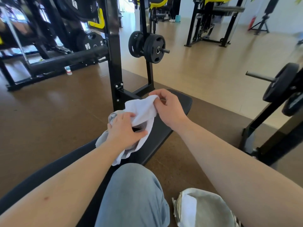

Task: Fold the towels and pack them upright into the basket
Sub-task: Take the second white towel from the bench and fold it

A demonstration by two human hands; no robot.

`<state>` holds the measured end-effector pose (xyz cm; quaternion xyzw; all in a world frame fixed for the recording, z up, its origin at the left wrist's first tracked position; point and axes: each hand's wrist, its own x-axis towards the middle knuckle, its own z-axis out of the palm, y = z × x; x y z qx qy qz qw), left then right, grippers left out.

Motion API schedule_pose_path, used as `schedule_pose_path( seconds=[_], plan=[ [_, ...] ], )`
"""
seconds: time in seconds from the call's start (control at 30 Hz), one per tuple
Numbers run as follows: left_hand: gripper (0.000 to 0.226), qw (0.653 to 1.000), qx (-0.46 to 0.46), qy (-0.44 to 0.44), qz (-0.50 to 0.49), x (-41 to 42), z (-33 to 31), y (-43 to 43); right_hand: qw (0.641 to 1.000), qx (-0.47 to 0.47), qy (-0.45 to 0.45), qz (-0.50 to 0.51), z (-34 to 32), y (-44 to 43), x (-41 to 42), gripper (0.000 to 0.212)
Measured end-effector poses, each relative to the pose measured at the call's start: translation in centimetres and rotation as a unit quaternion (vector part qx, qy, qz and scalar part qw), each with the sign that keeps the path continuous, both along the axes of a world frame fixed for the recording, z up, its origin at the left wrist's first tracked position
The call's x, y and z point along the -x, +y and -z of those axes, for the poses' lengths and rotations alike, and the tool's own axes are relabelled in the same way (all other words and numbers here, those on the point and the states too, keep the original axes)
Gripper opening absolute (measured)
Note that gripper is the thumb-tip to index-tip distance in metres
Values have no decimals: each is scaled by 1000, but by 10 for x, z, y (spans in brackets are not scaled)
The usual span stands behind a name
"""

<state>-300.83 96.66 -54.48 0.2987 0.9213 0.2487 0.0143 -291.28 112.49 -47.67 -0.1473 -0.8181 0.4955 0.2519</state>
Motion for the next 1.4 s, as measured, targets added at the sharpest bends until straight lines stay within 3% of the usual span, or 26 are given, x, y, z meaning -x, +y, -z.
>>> schedule_pose_path(
  seconds=[0.07, 0.17, 0.23, 0.3, 0.33, 0.4, 0.47, 0.53, 0.6, 0.7, 0.87, 0.93, 1.0, 1.07, 1.2, 1.3, 1.33, 1.4],
  plan=[
    [58, 999, 46, 16, 11, -3, 3, 5, 1000, 17, 5, 2, 4, -2, -4, 22],
    [25, 992, 90, 79, 30, -4, 11, 12, 1000, 18, -2, 8, 10, -3, -9, 18],
    [27, 993, 84, 65, 44, -3, 14, 15, 999, -7, -39, 6, 17, -2, -13, 19],
    [26, 995, 77, 44, 54, -2, 15, 13, 992, -43, -116, -20, 32, -1, -17, 34],
    [30, 995, 79, 31, 60, -2, 17, 12, 984, -61, -161, -40, 41, -2, -19, 44],
    [64, 995, 75, 16, 67, -2, 27, 8, 969, -84, -218, -75, 61, -4, -24, 62],
    [93, 995, 60, -58, 55, -8, 33, 2, 963, -75, -247, -80, 83, -6, -24, 78],
    [96, 994, 55, -76, 54, -8, 44, -3, 960, -21, -275, -58, 96, -10, -22, 88],
    [90, 994, 62, -65, 59, -5, 53, -8, 962, 62, -262, -50, 104, -14, -18, 77],
    [79, 995, 39, -46, 77, -2, 56, -11, 955, 210, -208, -29, 105, -21, -10, 39],
    [91, 996, 16, -12, 88, 1, 57, -8, 947, 269, -148, 94, 100, -17, 3, 8],
    [98, 998, 8, 6, 61, 2, 58, -7, 954, 249, -136, 96, 92, -12, 7, 13],
    [92, 996, -49, -75, 13, 2, 58, -7, 973, 183, -123, 65, 76, -9, 10, 16],
    [68, 987, -98, -126, -22, 2, 53, -7, 988, 104, -112, 23, 55, -8, 12, 20],
    [13, 989, 8, -141, -35, 1, 41, -4, 997, 48, -45, 28, 23, -1, 8, 28],
    [15, 978, -19, -193, -82, 7, 48, -15, 995, 72, 15, 65, 12, 8, 2, 32],
    [24, 972, -31, -211, -98, 8, 52, -20, 994, 75, 24, 71, 10, 10, -1, 32],
    [66, 964, -43, -239, -111, 4, 54, -25, 996, 48, 26, 65, 9, 11, -5, 30]
  ],
)
